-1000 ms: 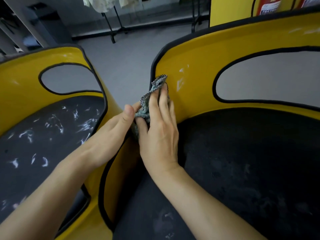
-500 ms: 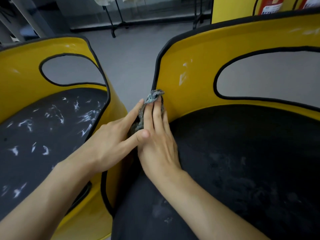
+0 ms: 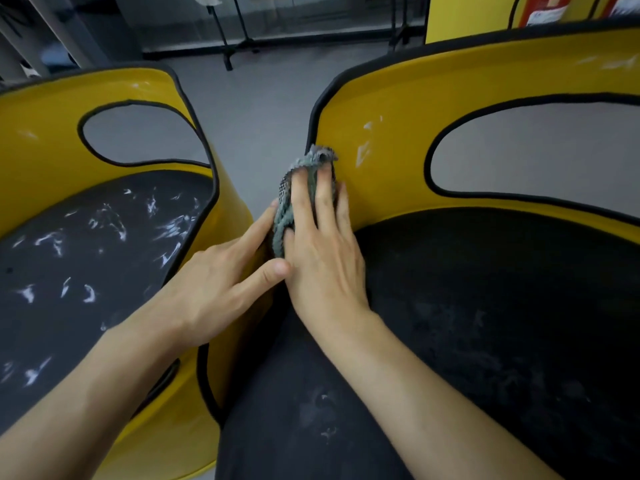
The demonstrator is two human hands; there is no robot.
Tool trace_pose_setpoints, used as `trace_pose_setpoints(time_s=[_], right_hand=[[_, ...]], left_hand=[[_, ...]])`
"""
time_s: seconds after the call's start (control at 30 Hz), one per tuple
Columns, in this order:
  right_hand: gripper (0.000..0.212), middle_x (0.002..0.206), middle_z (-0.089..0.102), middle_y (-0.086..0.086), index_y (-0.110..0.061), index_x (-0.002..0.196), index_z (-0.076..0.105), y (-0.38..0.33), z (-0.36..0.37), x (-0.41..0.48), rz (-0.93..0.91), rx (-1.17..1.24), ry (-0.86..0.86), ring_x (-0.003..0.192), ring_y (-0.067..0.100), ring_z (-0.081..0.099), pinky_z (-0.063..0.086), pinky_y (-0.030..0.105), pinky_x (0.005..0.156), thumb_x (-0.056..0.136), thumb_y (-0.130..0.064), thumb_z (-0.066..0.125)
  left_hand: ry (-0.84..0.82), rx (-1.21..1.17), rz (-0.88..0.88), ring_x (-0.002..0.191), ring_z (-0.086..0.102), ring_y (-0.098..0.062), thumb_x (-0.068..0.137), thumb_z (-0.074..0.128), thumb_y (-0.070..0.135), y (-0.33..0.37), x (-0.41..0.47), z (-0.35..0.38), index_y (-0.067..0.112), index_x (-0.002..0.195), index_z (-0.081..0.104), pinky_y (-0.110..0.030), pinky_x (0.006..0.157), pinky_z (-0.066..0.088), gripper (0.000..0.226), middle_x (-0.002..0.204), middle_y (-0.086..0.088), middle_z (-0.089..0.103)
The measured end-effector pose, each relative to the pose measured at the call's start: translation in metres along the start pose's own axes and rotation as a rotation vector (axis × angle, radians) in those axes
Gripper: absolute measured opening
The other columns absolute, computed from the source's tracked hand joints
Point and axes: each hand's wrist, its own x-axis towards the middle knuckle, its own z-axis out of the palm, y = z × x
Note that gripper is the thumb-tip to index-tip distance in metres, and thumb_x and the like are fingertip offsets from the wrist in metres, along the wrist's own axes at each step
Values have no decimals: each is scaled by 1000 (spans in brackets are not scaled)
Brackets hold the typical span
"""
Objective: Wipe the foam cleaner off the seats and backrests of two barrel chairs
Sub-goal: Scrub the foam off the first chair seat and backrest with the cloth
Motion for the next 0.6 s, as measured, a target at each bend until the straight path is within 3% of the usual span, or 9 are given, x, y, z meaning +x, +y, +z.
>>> trace_pose_setpoints(time_s=[0.07,0.13,0.23,0.33,0.4,0.47,0.6], right_hand=[[89,169,-7,9,-20,161,-2,-1,-4,5,-15,-1,102,154,35,-1,25,47,122,96,-26,59],[79,168,1,12,-14,161,3,-2,3,-3,6,64,110,154,33,3,26,47,122,97,-25,48],[69,169,-3,10,-14,160,-2,-6,12,-32,25,71,-123,155,30,-2,19,47,124,101,-27,29],[71,168,-14,7,-18,160,-11,-3,12,-37,17,147,-208,154,27,-11,5,42,127,106,-26,35],[80,167,-20,3,-21,158,-16,-4,8,-35,5,190,-209,154,24,-13,4,40,127,105,-25,43],[87,165,-25,-1,-22,157,-20,-2,5,-29,46,238,-192,153,20,-15,8,39,127,103,-24,48],[88,166,-23,1,-21,158,-18,8,-3,5,186,390,-41,154,20,-11,16,42,125,103,-27,50]], left_hand=[[-9,14,14,122,56,-14,81,15,91,-4,2,1,65,150,-10,-34,93,43,78,153,15,43],[-9,21,11,119,58,-15,82,16,89,-7,2,2,64,151,-11,-37,95,45,78,154,11,46],[-11,25,-3,116,60,-16,81,17,91,-9,4,3,62,151,-12,-40,98,46,81,148,5,55],[-18,31,-17,125,55,-14,79,17,90,-6,11,3,60,152,-12,-27,93,41,84,155,9,46],[-14,47,-17,110,57,-10,79,15,90,-2,20,3,56,154,-12,-21,84,40,87,149,7,52],[1,61,5,108,57,-11,80,15,90,4,31,2,53,156,-13,-26,86,43,88,145,4,56],[58,85,60,126,56,-16,85,17,84,13,56,0,45,159,-11,-29,94,42,88,153,7,50]])
